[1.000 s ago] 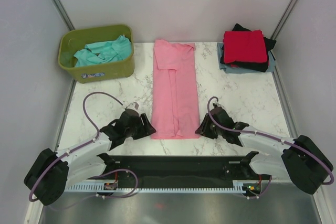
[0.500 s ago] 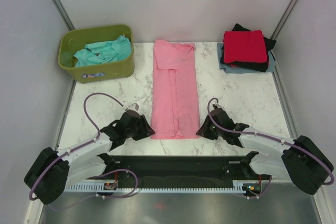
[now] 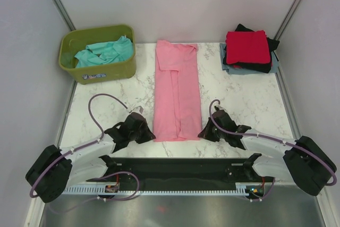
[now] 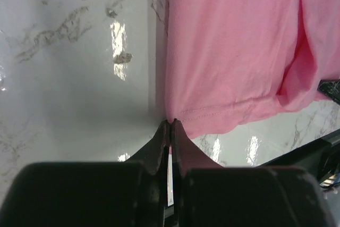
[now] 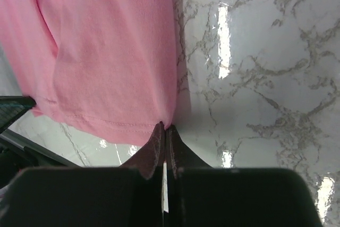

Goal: Fold and stack the t-shirts

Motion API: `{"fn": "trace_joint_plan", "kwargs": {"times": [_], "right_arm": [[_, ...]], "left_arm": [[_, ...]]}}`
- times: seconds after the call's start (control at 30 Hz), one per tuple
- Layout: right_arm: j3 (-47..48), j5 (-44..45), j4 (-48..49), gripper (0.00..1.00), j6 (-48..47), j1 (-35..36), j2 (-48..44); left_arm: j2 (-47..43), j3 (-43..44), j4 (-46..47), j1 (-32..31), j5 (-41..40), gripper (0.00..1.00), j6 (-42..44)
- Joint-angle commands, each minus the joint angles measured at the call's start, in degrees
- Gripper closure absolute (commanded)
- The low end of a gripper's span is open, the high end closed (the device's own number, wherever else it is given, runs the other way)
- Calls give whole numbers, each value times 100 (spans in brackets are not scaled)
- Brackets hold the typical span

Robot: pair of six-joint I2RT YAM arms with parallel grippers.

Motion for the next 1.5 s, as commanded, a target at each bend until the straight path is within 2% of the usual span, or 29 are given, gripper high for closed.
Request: {"fn": "trace_joint_plan", "kwargs": {"times": [0.0,0.13,0.3,0.43,0.57,0.7,0.8,0.93,1.03,1.23,1.47], "right_arm": [[-203,10,-199,100,-84,40,-178],[-335,19,-533,100,-31,101,-713],[-371,10,-1077,100,39,198,-1329],[-134,1,-1500,100,110,294,-1812],[646,299,-1957,100,-136,295,-1867],[1394,844,-2239,100,-601,251,-1271],[2018,898,-2230,100,-979,75,-735],[2783,995,-2213,100,-1576,-468,-127],[3467,828,-2107,100,-2025,-881,461],[4601,740,-2054,100,-2675,-1251,1797],[5658,433,-2019,100,-2887,-1595,3002]], "left_arm": [[-258,149,-348,-300,-336,98,12],[-837,-35,-648,-651,-320,98,-296],[-1568,52,-1464,-925,-477,98,-499],[-1692,673,-2053,-942,-354,98,-306],[-1586,1404,-2590,-951,-556,98,-156],[-1201,2177,-2819,-942,-985,98,169],[-684,2669,-2811,-881,-1171,98,423],[11,3312,-2802,-609,-1321,98,863],[582,3743,-2557,-144,-1102,98,1258],[1787,4551,-2160,648,-513,98,1961],[3176,5650,-2107,1395,172,98,2480]]}}
